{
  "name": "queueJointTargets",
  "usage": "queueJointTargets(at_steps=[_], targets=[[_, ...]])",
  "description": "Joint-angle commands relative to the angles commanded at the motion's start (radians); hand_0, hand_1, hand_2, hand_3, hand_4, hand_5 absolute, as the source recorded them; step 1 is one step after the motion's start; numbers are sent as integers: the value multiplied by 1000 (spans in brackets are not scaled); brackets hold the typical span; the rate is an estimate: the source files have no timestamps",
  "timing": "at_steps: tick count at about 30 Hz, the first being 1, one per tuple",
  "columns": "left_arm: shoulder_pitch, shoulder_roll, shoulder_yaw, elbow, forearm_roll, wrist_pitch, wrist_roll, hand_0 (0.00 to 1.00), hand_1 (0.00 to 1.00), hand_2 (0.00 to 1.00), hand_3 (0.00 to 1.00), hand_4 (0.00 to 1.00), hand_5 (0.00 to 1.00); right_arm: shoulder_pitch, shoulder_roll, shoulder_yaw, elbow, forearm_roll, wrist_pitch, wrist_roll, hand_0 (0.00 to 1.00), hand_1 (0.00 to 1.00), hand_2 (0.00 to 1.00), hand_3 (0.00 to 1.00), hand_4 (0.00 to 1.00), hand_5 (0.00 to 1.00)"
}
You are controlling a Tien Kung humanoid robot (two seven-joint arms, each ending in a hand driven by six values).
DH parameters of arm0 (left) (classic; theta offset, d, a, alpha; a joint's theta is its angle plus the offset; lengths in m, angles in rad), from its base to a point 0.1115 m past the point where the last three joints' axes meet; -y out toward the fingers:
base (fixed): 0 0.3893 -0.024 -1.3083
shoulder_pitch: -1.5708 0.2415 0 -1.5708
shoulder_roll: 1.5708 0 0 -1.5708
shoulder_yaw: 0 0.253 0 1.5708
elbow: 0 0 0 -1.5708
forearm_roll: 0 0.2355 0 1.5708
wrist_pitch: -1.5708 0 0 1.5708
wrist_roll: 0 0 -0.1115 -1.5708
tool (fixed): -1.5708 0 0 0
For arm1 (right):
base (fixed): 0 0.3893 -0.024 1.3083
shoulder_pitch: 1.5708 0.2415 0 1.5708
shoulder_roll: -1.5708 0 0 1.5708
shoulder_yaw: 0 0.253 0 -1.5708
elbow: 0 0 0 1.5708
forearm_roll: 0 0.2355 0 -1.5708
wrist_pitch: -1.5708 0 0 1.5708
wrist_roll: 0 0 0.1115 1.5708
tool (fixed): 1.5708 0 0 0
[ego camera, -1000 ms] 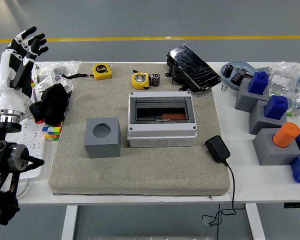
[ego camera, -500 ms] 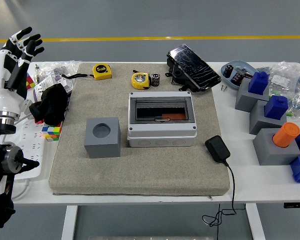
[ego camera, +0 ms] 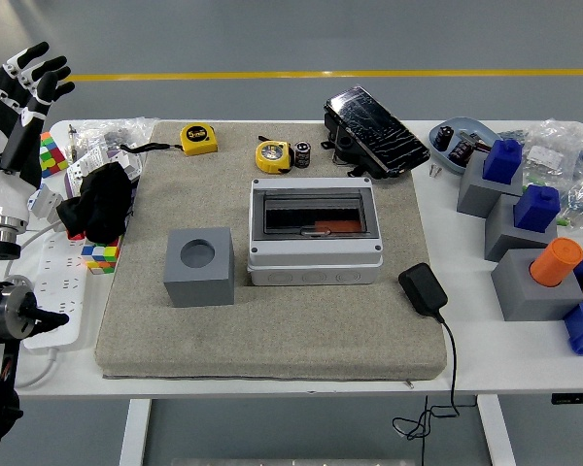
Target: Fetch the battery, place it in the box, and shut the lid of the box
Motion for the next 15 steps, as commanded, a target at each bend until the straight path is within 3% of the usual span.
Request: queueJointTargets(at_steps=[15], targets=[[8, 2, 13, -12, 0, -5, 5, 670, 728, 700, 749, 998, 576, 3, -4, -4, 0, -1, 1, 1, 639, 648, 658, 574, 971, 580]])
